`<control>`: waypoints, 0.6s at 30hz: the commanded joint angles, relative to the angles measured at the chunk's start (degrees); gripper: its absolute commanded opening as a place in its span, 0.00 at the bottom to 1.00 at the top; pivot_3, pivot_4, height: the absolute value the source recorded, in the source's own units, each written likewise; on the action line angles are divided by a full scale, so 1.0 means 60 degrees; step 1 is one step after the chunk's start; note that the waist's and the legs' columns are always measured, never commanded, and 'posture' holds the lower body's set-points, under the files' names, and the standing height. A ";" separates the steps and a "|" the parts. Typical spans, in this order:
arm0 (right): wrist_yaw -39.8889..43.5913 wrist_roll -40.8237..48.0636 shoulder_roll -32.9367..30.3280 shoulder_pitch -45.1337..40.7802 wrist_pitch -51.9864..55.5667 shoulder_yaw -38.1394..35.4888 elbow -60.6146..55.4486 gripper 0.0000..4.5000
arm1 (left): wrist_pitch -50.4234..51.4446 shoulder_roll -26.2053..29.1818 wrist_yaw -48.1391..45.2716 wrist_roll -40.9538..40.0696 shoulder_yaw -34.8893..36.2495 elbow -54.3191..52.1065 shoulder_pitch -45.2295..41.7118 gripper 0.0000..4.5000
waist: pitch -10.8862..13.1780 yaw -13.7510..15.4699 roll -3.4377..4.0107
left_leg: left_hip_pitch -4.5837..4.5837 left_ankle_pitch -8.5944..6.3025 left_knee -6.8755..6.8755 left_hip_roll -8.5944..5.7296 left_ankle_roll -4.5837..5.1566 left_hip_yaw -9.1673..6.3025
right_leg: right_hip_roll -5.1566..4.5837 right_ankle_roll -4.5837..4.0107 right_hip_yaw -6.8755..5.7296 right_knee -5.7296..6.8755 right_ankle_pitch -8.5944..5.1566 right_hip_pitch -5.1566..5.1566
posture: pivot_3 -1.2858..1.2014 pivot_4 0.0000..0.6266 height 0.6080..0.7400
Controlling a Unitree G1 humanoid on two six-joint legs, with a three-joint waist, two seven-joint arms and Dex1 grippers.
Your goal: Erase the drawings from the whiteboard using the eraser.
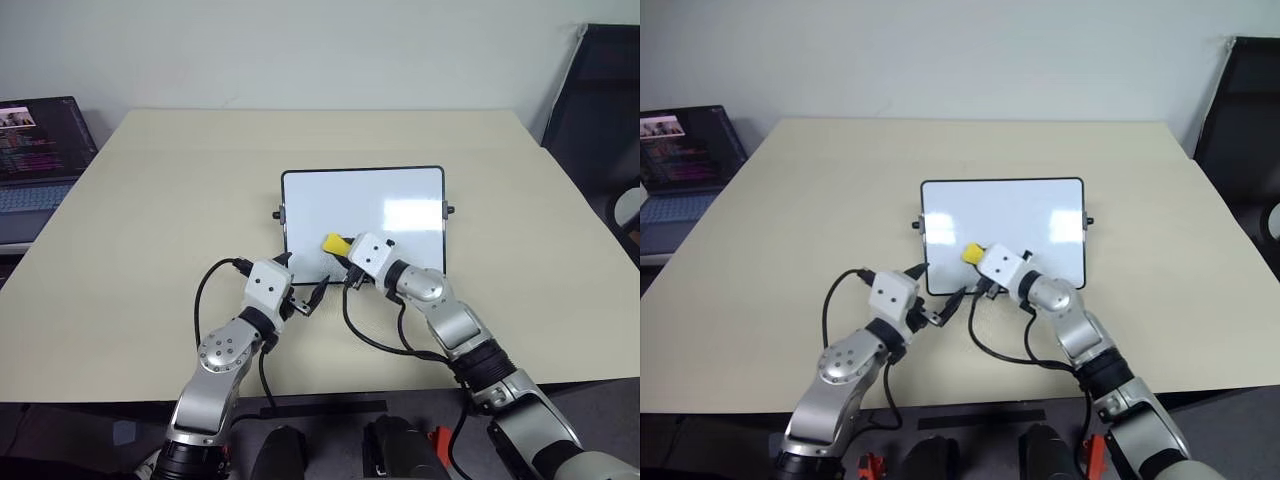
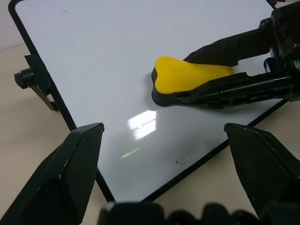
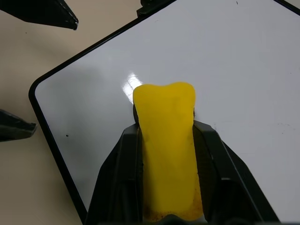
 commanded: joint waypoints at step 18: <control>-0.0889 0.0518 -0.0138 0.0133 -0.0167 -0.1425 -0.0407 0.24 | -0.0143 -0.0047 -0.0036 -0.0068 -0.0172 -0.0220 -0.0214 1.00 | 0.0004 0.0103 -0.0002 | -0.0018 0.0007 -0.0020 -0.0006 0.0012 0.0000 | -0.0017 0.0002 -0.0003 -0.0020 -0.0001 -0.0006 | 0.52 0.24 1.00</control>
